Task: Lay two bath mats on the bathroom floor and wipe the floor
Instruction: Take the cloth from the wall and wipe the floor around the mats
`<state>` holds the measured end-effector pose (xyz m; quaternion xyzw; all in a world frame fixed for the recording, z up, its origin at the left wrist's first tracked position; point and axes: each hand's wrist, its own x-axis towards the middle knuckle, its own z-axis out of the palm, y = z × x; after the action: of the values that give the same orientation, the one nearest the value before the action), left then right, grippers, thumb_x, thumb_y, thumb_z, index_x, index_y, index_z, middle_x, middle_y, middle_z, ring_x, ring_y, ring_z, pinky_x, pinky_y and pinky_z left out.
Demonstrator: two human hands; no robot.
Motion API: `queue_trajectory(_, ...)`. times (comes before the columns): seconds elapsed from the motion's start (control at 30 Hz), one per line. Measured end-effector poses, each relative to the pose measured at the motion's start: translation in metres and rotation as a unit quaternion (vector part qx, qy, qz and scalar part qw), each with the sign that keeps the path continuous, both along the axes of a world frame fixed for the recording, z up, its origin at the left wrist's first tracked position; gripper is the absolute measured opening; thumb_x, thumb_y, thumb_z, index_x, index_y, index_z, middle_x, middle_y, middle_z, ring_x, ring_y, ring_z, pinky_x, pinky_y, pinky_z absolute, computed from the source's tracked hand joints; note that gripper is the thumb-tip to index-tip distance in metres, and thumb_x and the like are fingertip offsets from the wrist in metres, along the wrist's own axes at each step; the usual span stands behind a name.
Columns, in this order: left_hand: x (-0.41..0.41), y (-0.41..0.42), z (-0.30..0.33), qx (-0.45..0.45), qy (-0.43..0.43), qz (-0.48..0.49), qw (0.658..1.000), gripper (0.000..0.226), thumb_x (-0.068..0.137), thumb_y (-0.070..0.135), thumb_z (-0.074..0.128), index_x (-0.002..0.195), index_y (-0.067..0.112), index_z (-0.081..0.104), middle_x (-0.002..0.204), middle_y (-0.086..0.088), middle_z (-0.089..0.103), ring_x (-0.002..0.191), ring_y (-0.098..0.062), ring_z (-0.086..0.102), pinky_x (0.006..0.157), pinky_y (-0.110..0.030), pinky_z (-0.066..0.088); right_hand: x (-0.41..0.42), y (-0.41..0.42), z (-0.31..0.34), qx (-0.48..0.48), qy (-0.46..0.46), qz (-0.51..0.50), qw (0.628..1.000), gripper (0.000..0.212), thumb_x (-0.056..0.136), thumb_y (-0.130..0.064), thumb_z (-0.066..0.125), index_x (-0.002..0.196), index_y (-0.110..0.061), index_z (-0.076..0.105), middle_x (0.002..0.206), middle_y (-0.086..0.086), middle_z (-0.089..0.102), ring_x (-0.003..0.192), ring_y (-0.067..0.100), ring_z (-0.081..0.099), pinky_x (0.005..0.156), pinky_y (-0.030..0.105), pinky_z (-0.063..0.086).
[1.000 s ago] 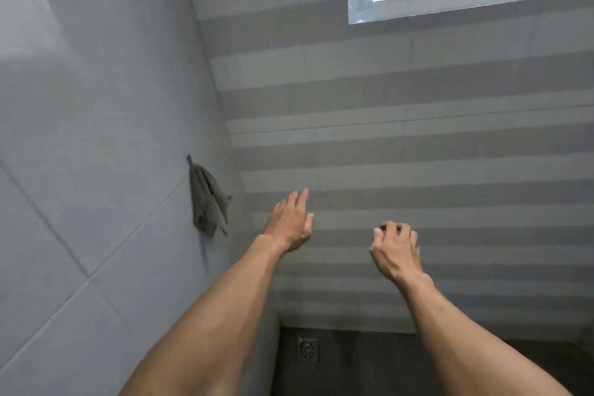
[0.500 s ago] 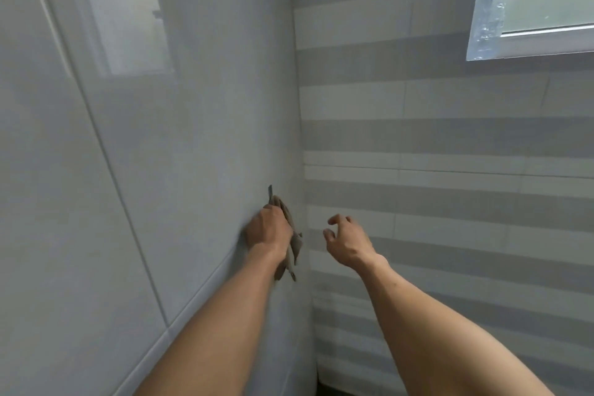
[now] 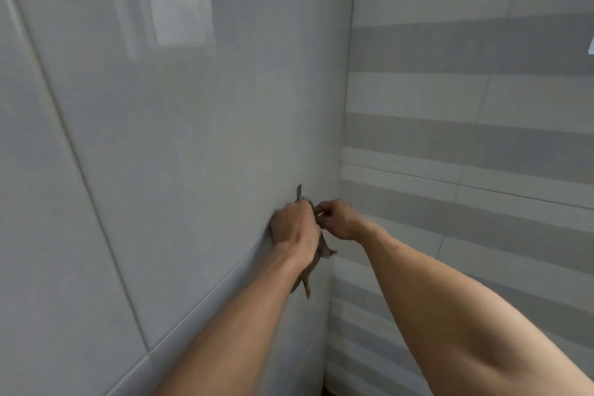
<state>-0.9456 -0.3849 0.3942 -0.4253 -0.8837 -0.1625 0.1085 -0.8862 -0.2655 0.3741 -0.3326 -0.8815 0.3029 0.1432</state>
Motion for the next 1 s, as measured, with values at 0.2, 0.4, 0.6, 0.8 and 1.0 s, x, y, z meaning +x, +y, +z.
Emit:
queue_trajectory(0.2,0.004,0.013,0.059,-0.012,-0.028,0.003,1.0,0.023,0.084,0.02,0.063,0.105,0.011,0.068,0.115,-0.014,0.068,0.106,-0.033,0.065,0.074,-0.031,0.046,0.045,0.056,0.047,0.003,-0.011,0.023,1.0,0.012,0.085,-0.017,0.075,0.096,-0.018,0.078,0.086,-0.001,0.075,0.068,0.0,0.066,0.065,0.014,0.046)
queue_trajectory(0.4,0.026,0.068,0.096,0.007,-0.057,-0.051,0.997,0.021,0.079,0.016,0.057,0.098,0.009,0.065,0.111,-0.013,0.066,0.099,-0.033,0.064,0.072,-0.031,0.046,0.116,0.111,0.074,-0.008,0.021,-0.039,0.999,0.019,0.078,-0.021,0.083,0.097,-0.026,0.08,0.088,-0.005,0.078,0.084,0.011,0.072,0.08,0.03,0.059)
queue_trajectory(0.6,0.07,0.152,0.047,0.008,-0.076,-0.188,0.979,0.016,0.084,0.018,0.054,0.099,0.012,0.056,0.11,-0.016,0.063,0.096,-0.034,0.062,0.074,-0.033,0.048,0.22,0.143,0.057,0.023,-0.002,-0.112,0.993,0.014,0.083,-0.031,0.076,0.096,-0.025,0.078,0.095,-0.007,0.074,0.087,0.006,0.065,0.076,0.025,0.048)
queue_trajectory(0.8,0.14,0.225,-0.038,-0.011,-0.089,-0.352,0.932,0.016,0.094,0.012,0.047,0.105,0.01,0.059,0.106,-0.016,0.067,0.095,-0.033,0.063,0.077,-0.035,0.049,0.336,0.151,-0.004,-0.04,-0.029,-0.217,0.975,0.023,0.091,-0.044,0.066,0.103,-0.024,0.07,0.101,-0.004,0.069,0.09,0.01,0.064,0.072,0.027,0.048)
queue_trajectory(1.0,0.231,0.282,-0.124,-0.119,-0.101,-0.528,0.835,0.013,0.093,0.012,0.051,0.088,0.016,0.063,0.088,-0.003,0.067,0.079,-0.022,0.061,0.066,-0.029,0.044,0.451,0.134,-0.087,-0.122,-0.05,-0.368,0.92,0.027,0.088,-0.048,0.069,0.096,-0.022,0.071,0.097,-0.002,0.068,0.087,0.012,0.063,0.065,0.026,0.046)
